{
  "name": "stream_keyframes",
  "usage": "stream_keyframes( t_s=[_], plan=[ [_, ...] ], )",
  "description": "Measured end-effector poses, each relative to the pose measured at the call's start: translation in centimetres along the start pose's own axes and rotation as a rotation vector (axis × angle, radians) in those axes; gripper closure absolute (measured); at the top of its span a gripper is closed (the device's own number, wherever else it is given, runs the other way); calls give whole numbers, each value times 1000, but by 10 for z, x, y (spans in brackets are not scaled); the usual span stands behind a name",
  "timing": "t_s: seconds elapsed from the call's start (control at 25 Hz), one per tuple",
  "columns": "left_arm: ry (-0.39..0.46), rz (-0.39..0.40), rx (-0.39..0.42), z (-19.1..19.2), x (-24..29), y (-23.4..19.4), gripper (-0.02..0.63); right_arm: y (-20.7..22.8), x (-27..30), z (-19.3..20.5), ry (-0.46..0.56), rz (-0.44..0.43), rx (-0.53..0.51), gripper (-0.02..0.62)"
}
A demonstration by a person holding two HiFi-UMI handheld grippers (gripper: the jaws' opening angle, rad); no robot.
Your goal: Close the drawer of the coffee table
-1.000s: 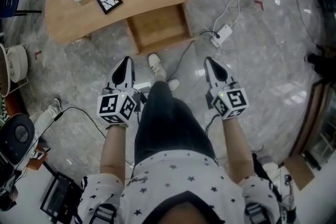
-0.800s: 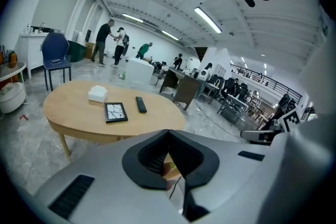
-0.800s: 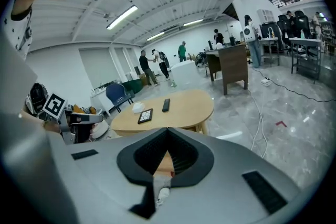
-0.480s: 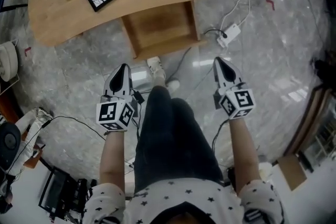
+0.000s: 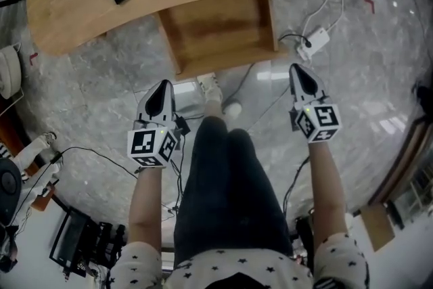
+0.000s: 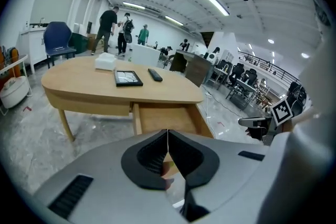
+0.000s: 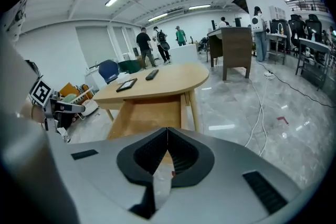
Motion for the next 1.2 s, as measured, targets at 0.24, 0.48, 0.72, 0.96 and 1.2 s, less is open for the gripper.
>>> stream_keyframes(
  t_s=[0.24, 0.48, 0.72, 0.96, 1.2],
  plan=[
    [-41, -4, 25, 29, 20, -5, 595, 21, 27, 23, -76, -8, -22, 586],
    [-97, 9, 72, 53, 32, -12, 594, 31, 47, 40, -146, -6, -36, 584],
    [-155, 19, 124, 74, 47, -17, 527, 41, 55, 52, -202, 25, -59, 521],
    [-250, 51, 140, 93, 64, -24, 391, 51, 61, 66, -283, 5, -72, 435],
    [-309, 75, 241, 105, 77, -26, 359, 58, 70, 75, -361, -13, -115, 382]
  ],
)
Point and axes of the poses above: the fingertips, and each gripper's own axes: x forward along the fingers, y to its right, z out of its underside, the point moved 7 cm from there along -x, backward along the fingers, and after that the axes turned 12 degrees about -z, right-handed, at the moved point
